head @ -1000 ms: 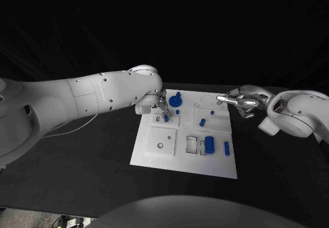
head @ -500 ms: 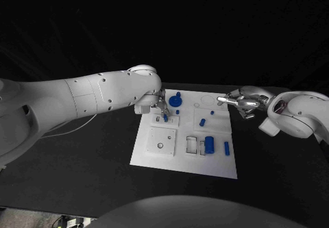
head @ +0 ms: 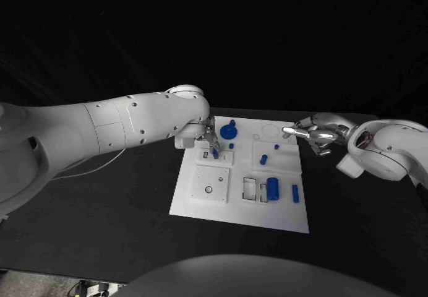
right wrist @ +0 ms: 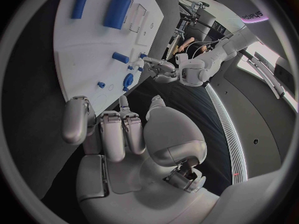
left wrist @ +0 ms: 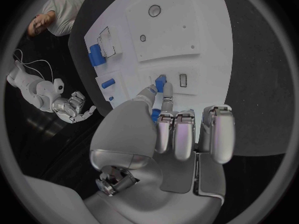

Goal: Assemble the parts on the task board

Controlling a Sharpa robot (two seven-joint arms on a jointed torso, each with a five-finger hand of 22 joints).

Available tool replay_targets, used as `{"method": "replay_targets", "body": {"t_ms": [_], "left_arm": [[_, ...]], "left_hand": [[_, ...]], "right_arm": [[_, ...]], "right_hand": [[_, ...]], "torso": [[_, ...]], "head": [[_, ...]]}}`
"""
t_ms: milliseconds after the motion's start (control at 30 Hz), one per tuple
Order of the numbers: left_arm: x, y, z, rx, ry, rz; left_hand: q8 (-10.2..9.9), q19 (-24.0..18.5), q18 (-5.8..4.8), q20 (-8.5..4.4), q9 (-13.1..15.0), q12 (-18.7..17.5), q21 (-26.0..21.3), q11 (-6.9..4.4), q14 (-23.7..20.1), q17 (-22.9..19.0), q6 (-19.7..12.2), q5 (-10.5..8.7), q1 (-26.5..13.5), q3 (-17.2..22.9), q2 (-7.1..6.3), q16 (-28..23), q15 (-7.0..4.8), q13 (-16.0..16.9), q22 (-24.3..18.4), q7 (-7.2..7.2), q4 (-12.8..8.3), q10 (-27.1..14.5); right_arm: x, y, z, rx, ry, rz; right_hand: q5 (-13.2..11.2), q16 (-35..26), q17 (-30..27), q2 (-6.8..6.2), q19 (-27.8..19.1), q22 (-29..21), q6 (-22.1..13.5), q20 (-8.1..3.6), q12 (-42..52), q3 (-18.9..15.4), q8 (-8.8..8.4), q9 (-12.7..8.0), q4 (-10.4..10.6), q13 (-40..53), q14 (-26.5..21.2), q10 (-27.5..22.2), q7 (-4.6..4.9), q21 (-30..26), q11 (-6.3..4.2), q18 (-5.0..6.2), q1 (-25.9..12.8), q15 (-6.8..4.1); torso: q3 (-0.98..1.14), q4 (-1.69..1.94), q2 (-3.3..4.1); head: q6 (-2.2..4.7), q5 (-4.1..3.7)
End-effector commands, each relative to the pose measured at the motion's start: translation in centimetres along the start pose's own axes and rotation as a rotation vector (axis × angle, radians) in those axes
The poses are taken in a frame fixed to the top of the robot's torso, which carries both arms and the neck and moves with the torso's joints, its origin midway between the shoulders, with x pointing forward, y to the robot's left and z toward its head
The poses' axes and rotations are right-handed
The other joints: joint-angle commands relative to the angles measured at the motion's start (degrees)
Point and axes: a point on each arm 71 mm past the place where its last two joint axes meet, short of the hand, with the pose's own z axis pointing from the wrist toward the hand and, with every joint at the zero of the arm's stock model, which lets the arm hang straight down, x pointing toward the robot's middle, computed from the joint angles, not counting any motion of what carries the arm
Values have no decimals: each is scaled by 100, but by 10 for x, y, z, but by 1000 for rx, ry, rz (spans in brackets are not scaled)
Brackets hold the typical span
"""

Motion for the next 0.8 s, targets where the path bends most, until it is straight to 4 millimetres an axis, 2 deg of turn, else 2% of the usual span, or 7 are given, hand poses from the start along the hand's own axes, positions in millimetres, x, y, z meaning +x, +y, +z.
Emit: {"method": "replay_targets", "body": {"t_ms": [33, 800], "left_arm": [[1, 7, -1, -122, 9, 15], [2, 6, 1, -110, 12, 9]], "left_hand": [[13, 49, 29, -42, 7, 2, -21, -31, 602, 1506, 0, -12, -7, 31, -17, 14, -33, 1506, 987, -54, 0, 607], [-2, 32, 34, -43, 18, 2, -35, -27, 602, 1506, -11, -25, -16, 74, -18, 14, -33, 1506, 971, -47, -2, 607]], "right_arm": [[2, 1, 0, -10, 18, -7], [3, 1, 1, -14, 18, -7]], "right_hand": [[35, -24, 1099, 15, -34, 914, 13, 18, 21, -22, 7, -7, -13, 1507, 241, 596, 9, -31, 48, 53, 63, 43], [44, -27, 1095, 13, -36, 914, 14, 19, 21, -22, 7, -9, -16, 1507, 238, 596, 11, -35, 49, 54, 83, 44]], "torso": [[2, 0, 2], [2, 5, 1]], "head": [[1, -5], [1, -8]]}}
